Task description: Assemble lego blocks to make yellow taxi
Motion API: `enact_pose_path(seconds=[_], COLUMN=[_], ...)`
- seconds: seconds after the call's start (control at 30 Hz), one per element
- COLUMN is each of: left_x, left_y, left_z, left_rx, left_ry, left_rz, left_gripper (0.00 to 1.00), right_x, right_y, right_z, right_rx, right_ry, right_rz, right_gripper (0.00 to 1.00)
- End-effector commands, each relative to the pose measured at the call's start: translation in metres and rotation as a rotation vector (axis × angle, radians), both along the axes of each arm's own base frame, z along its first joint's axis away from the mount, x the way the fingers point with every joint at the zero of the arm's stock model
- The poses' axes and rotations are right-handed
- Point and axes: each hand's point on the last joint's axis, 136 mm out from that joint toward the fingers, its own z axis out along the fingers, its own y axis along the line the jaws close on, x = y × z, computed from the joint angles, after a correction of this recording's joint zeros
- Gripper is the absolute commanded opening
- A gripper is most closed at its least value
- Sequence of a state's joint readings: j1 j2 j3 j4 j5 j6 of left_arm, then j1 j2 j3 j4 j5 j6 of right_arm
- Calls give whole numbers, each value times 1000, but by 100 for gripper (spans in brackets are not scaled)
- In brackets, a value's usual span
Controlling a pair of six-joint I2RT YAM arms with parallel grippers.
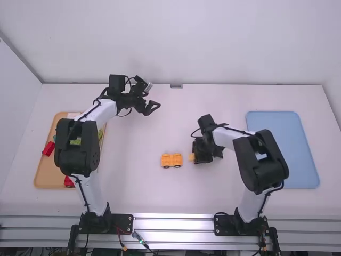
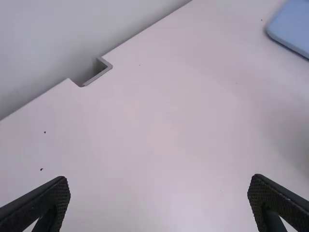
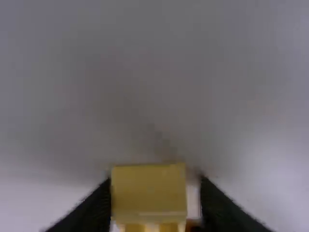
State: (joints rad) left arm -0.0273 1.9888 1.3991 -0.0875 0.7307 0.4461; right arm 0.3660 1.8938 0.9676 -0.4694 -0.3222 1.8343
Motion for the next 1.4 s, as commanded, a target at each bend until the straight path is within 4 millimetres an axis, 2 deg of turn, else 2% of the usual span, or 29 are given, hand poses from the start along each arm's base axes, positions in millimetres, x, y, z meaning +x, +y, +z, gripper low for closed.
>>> enact_pose_path(seconds=[0.0,0.03,0.07,0.13,0.23,0.4,0.6,0.67,0.7,0.73,0.8,0.9,0.93,0.97,1.03,1.07,1.2,1.37], left_x=[-1,-2,-2,-2,-3,-3,-3,-3,-3,-3,-3,-3,-3,-3,-3,-4,-6,-17], left_y=[1,1,1,1,-1,-2,-2,-2,-2,-2,-2,-2,-2,0,0,-3,-4,-6], left_z=[-6,-6,-6,-6,-6,-6,-6,-6,-6,-6,-6,-7,-7,-7,-7,-7,-9,-16], left_rx=[0,0,0,0,0,-1,0,0,0,0,-1,0,0,-1,0,-1,0,0], left_ry=[7,9,9,11,12,12,12,12,12,12,14,15,16,16,15,15,31,84], left_rz=[-12,-12,-12,-12,-16,-17,-17,-18,-19,-18,-18,-19,-18,-14,-14,-20,-23,-43], left_gripper=[99,99,99,99,99,99,99,99,99,99,99,99,99,99,99,99,99,99], right_x=[-12,-9,-7,-4,4,23,59,76,88,90,106,112,115,117,120,121,136,144], right_y=[-13,-14,-11,-11,-11,-13,-16,-14,-10,-8,1,4,3,3,4,3,-11,-13], right_z=[-13,-12,-12,-10,-4,22,77,102,121,126,162,187,196,202,209,210,204,203], right_rx=[-39,-31,-16,1,28,78,150,184,218,225,270,254,218,187,136,95,-109,-190], right_ry=[34,18,7,-12,-37,-64,-201,-313,-414,-440,-655,-838,-926,-1011,-1133,-1209,-1273,-1246], right_rz=[3,25,41,66,105,187,424,571,690,722,982,1260,1425,1579,1814,1984,2385,2464], right_gripper=[73,86,93,99,99,99,99,99,99,99,99,99,96,83,82,99,99,99])
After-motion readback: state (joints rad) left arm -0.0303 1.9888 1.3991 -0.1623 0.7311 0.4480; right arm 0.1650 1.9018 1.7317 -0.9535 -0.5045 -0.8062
